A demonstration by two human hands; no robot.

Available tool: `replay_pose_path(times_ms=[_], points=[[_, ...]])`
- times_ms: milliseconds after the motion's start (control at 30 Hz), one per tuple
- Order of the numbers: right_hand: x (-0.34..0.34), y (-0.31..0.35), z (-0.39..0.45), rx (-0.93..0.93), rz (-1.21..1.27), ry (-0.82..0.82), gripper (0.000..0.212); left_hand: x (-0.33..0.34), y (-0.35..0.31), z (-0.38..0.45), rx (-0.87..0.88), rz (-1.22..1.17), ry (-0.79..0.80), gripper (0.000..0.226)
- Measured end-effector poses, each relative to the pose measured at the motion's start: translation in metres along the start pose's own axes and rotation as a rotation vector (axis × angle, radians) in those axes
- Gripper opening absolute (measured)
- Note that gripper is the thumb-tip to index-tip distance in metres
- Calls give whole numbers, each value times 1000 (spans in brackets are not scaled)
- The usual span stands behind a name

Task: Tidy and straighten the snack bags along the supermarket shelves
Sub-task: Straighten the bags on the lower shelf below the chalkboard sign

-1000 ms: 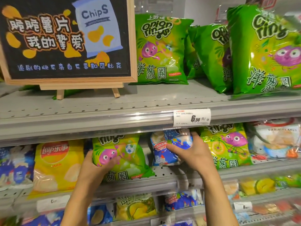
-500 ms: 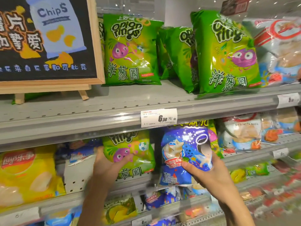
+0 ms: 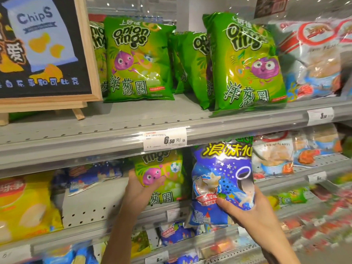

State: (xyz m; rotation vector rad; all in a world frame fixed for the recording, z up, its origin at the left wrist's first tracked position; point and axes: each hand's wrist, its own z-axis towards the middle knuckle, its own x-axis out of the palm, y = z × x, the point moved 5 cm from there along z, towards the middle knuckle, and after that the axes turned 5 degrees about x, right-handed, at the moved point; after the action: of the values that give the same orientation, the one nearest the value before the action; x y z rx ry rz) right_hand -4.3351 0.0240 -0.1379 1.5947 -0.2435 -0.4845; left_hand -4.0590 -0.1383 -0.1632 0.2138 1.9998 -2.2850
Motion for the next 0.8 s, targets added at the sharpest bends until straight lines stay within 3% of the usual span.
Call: replay_pose_path(times_ms=[200,300,400,467,567,800], points=[[7,0,-4,3,-2,11,69,9,-7,-8,10,105,-65,83],[16,-1,-9,3,-48,22,61,9,-11,-10,26,216,-50,62],[30,-3,-14,-1,-73,15,61,1,-12,-15,73,278,50,45],[43,-4,-18,1,-92,14,62,-10,-12,-26,91,333,140,47],[69,-1,-26,-24,-91,34,64,-41,-12,-42,138,449,124,52],[172,17,-58,-54,-10,82,76,-150,-8,-89,286,625,-22,18]])
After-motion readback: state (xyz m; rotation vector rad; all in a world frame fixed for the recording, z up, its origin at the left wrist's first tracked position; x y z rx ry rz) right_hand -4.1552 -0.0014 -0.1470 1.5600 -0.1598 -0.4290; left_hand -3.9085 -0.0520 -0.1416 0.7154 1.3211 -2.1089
